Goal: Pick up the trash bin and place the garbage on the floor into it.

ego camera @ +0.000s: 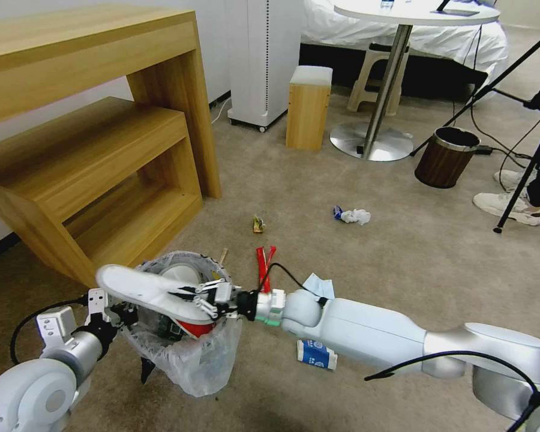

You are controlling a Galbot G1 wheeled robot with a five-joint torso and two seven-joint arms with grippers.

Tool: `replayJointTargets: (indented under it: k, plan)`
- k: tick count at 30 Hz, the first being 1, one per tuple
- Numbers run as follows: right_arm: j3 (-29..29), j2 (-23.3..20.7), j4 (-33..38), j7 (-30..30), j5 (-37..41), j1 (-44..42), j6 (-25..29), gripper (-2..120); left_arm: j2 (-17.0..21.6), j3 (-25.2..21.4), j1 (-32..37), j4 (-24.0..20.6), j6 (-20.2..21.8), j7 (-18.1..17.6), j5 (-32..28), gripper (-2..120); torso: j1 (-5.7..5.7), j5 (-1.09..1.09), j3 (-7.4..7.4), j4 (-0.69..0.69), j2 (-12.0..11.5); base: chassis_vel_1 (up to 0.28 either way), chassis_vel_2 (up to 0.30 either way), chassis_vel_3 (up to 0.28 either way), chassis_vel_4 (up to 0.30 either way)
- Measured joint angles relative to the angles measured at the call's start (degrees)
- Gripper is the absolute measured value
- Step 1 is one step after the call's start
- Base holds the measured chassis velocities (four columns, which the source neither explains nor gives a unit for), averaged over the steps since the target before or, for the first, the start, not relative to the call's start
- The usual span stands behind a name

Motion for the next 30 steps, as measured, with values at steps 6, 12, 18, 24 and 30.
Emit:
replayJointTargets:
  k: [6, 12, 18, 24, 30]
  plan:
    - [1.47, -0.82, -0.37, 0.08, -1.03, -0.28, -0.02, 19, -0.11, 0.31, -0.32, 0.33, -0.04, -0.05, 0.02, 0, 0.0, 0.0, 0.0, 0.0, 0.0, 0.0, 0.0, 0.0, 0.0]
    - [1.58, 0.04, -0.46, 0.49, -1.31, 0.1, -0.08, 39, -0.23, 0.29, -0.21, 0.33, -0.19, -0.05, 0.04, 0, 0.0, 0.0, 0.0, 0.01, 0.0, 0.0, 0.0, 0.0, 0.0]
    - [1.69, 0.71, -0.34, 2.36, -1.82, 1.05, -1.01, 62, -0.23, -0.07, 0.04, -0.13, -0.21, -0.05, -0.01, 0, 0.0, 0.0, 0.0, 0.01, 0.0, 0.0, 0.0, 0.0, 0.0]
    - [1.74, 0.49, 0.13, 3.94, -2.59, 1.38, -1.93, 82, -0.21, -0.35, 0.18, -0.65, -0.21, -0.07, -0.15, 0, 0.0, 0.0, 0.0, 0.0, 0.0, 0.0, 0.0, 0.0, 0.0]
    - [2.11, 0.13, 2.15, 6.72, -1.46, 1.14, -3.25, 96, -0.44, -0.89, 0.78, -1.0, -0.22, -0.13, -0.12, 0, 0.0, 0.0, 0.0, 0.01, 0.0, 0.0, 0.0, 0.0, 0.0]
